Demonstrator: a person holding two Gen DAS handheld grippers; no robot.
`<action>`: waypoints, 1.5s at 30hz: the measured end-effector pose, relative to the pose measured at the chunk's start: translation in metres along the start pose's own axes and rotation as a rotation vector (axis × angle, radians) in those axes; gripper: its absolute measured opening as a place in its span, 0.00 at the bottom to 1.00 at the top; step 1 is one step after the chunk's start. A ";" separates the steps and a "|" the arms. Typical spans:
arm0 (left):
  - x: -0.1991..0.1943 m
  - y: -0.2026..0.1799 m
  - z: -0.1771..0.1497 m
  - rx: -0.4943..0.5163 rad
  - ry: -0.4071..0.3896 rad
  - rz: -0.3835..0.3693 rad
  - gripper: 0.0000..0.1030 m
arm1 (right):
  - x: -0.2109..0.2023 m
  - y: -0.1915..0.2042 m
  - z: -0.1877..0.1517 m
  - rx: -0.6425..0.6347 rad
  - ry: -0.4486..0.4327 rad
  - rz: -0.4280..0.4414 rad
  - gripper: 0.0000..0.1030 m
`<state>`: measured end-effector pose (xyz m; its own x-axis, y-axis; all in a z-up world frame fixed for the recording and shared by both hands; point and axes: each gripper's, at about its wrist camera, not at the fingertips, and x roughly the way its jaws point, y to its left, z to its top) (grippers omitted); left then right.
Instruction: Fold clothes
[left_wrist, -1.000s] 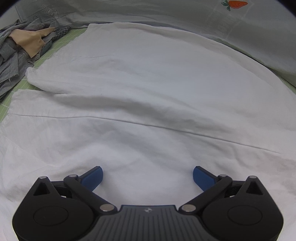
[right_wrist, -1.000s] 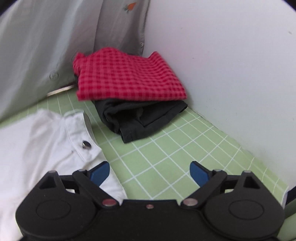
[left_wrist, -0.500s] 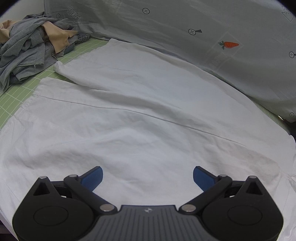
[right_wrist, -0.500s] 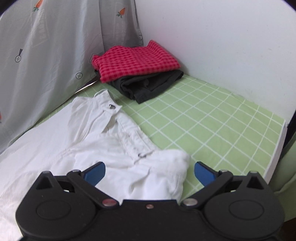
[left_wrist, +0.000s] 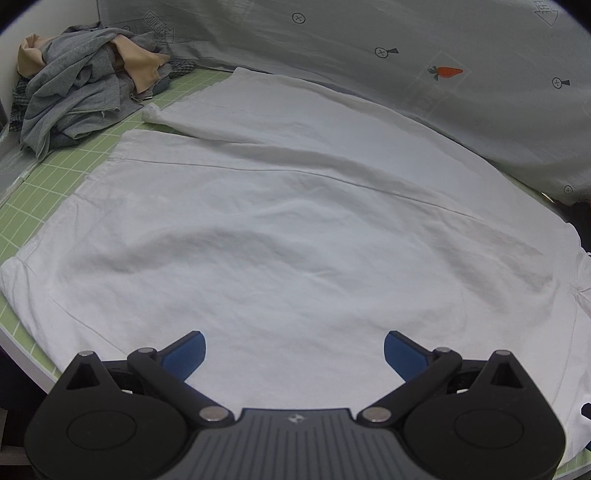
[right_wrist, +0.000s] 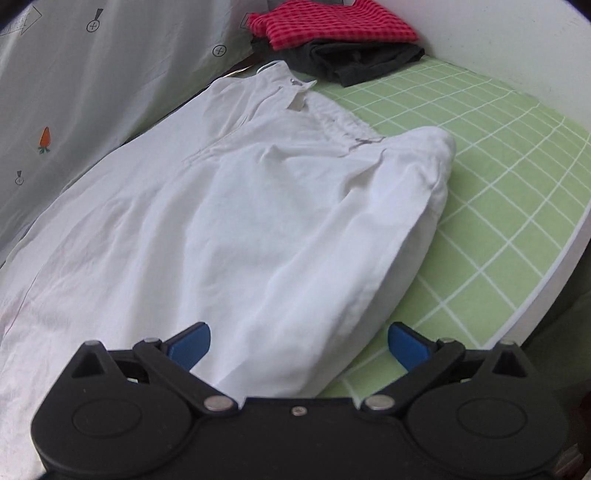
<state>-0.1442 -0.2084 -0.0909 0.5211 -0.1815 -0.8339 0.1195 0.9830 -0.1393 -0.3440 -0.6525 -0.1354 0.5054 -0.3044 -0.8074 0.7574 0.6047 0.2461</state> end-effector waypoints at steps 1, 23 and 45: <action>-0.001 0.008 0.002 -0.011 0.004 0.010 0.98 | 0.001 0.005 -0.004 0.004 -0.004 -0.012 1.00; 0.008 0.236 0.056 -0.474 0.032 0.136 0.94 | 0.026 0.072 -0.009 0.147 0.026 -0.367 1.00; 0.029 0.279 0.051 -0.605 0.029 0.153 0.83 | 0.025 0.082 -0.018 0.205 -0.025 -0.415 1.00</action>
<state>-0.0528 0.0588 -0.1266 0.4704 -0.0446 -0.8813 -0.4588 0.8408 -0.2874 -0.2765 -0.5977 -0.1450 0.1505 -0.5093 -0.8473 0.9625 0.2712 0.0080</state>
